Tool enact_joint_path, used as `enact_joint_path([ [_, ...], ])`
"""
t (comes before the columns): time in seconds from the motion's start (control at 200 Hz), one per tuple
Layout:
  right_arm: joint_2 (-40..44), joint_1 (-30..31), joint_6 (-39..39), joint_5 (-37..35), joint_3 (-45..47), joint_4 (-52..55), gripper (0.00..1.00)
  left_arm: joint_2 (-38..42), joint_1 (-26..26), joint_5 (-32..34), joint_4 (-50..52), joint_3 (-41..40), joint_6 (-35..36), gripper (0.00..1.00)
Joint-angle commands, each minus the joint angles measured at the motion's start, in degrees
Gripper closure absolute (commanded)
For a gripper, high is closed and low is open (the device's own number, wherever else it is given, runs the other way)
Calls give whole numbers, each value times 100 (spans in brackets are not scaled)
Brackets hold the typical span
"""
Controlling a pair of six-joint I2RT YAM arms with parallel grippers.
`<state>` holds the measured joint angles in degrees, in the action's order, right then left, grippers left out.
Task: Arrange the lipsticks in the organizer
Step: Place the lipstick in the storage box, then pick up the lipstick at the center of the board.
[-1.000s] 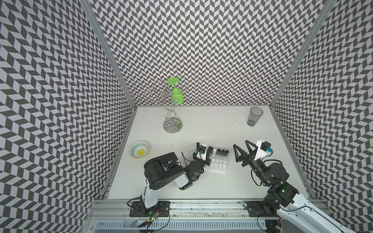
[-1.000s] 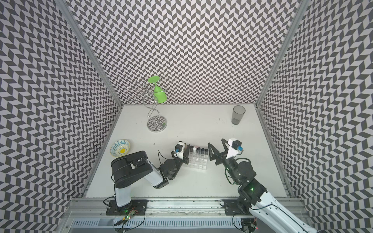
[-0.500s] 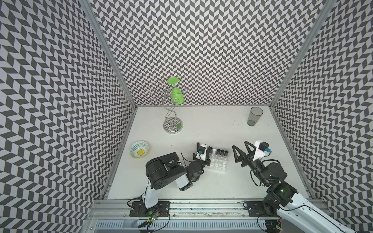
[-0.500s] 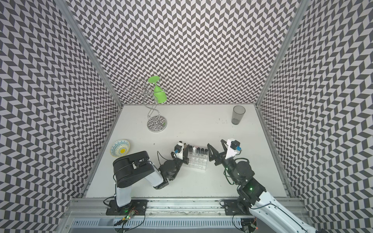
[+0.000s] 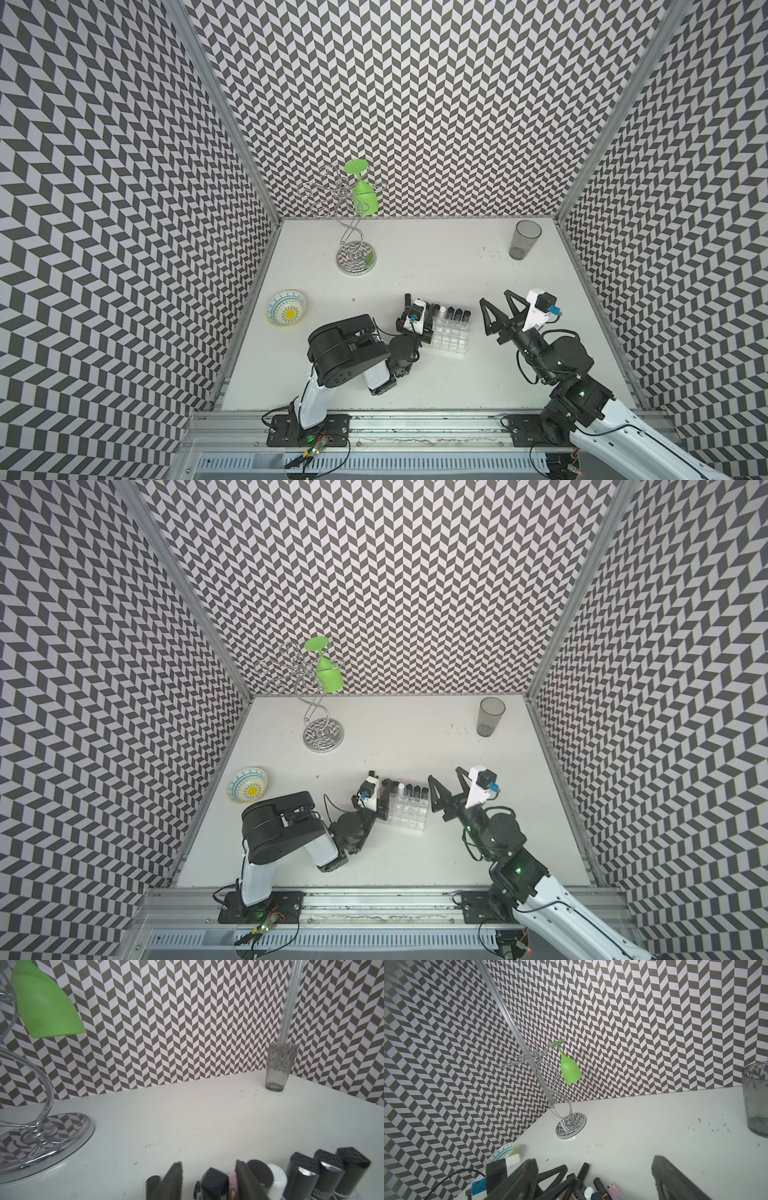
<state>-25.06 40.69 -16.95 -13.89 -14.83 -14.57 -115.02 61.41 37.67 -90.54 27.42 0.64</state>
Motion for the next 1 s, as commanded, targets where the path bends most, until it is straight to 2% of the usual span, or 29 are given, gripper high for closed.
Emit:
enact_joint_path([
  [0.0, 74, -26, 42, -28, 64, -196, 11, 276, 247, 245, -33, 0, 285, 35],
  [0.065, 80, -21, 33, -9, 60, -199, 10, 544, 349, 410, 239, 29, 299, 33],
  [0.13, 69, -26, 20, 21, 69, -191, 11, 923, 476, 872, 786, 75, 127, 33],
  [0.19, 47, -26, 14, 70, 76, -203, 10, 1367, 515, 1311, 1804, 214, -350, 35],
  [0.245, -3, -19, -4, 122, 68, -204, 11, 1789, 489, 1631, 3244, 477, -1076, 39],
  [0.341, -94, -26, -25, 215, 68, -255, 11, 2284, 378, 1557, 4676, 707, -1738, 41],
  [0.421, -133, -26, -37, 279, 43, -258, 11, 2564, 306, 1493, 5093, 647, -1917, 43],
  [0.491, -127, -25, -73, 383, 29, -248, 11, 2759, 64, 1087, 5649, 640, -2278, 43],
  [0.576, -99, -23, -114, 498, 22, -224, 11, 2969, -341, 166, 6074, 584, -2688, 41],
  [0.646, -79, -21, -142, 534, 31, -215, 11, 3075, -708, -749, 6450, 610, -2884, 35],
  [0.876, -147, -26, -201, 657, 60, -237, 11, 2879, -1385, -1333, 7235, 885, -2891, 35],
  [0.936, -160, -26, -215, 685, 78, -261, 11, 2732, -1706, -1664, 7506, 1012, -2920, 35],
  [0.996, -184, -25, -218, 687, 89, -304, 11, 2526, -2026, -2244, 7606, 1163, -2800, 39],
])
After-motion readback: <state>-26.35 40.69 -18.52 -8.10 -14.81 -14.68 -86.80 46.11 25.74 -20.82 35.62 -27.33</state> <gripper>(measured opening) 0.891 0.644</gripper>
